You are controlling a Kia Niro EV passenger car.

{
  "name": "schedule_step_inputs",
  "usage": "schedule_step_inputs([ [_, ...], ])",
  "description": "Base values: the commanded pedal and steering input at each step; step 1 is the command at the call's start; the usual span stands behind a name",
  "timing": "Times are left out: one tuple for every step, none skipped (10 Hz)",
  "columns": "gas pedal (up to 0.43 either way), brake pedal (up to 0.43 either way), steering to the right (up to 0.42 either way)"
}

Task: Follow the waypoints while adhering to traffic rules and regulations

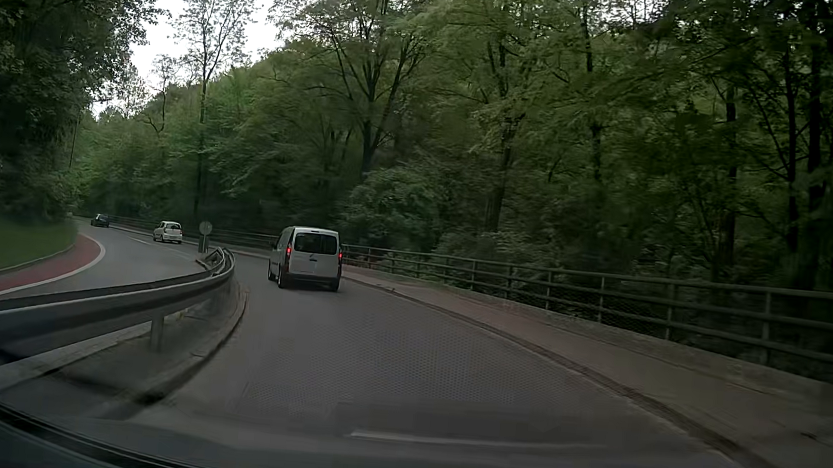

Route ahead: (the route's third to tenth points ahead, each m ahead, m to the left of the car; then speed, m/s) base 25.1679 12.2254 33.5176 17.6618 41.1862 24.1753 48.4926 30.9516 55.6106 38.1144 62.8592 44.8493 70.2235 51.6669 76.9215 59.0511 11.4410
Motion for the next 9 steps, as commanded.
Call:
schedule_step_inputs([
  [0.150, 0.000, -0.096],
  [0.150, 0.000, -0.097],
  [0.150, 0.000, -0.099],
  [0.150, 0.000, -0.099],
  [0.157, 0.000, -0.099],
  [0.169, 0.000, -0.099],
  [0.169, 0.000, -0.099],
  [0.169, 0.000, -0.099],
  [0.169, 0.000, -0.098],
])
